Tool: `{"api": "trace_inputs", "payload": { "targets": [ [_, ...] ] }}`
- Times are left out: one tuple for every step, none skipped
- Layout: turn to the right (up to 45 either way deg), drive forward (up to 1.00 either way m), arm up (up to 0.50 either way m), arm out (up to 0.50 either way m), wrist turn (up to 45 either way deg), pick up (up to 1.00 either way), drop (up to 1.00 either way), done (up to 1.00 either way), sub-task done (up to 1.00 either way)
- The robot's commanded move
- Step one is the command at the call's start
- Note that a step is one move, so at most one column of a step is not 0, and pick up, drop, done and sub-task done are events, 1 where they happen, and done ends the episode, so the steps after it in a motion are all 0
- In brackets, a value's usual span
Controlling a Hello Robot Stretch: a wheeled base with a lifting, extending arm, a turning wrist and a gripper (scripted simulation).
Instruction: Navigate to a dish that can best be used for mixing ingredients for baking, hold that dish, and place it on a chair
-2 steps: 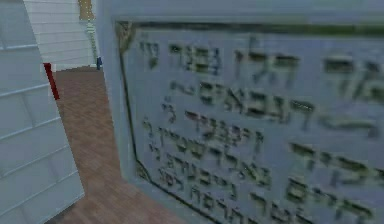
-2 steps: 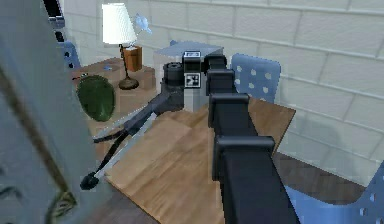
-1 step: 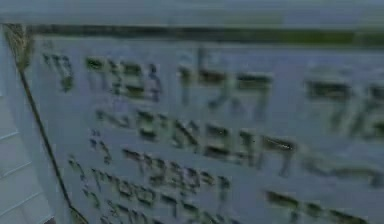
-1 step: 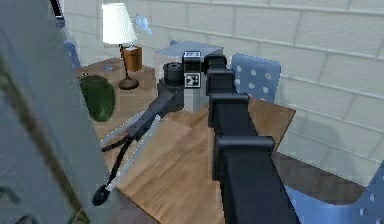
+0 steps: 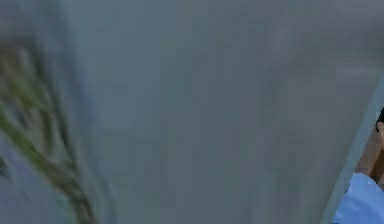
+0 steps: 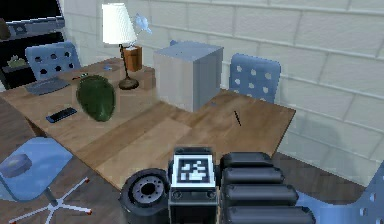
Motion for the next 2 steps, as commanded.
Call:
{"api": "trace_inputs", "payload": {
  "targets": [
    [-45.0, 0.0, 0.0, 0.0, 0.0, 0.0, 0.0, 0.0, 0.0],
    [-21.0, 0.0, 0.0, 0.0, 0.0, 0.0, 0.0, 0.0, 0.0]
  ]
}}
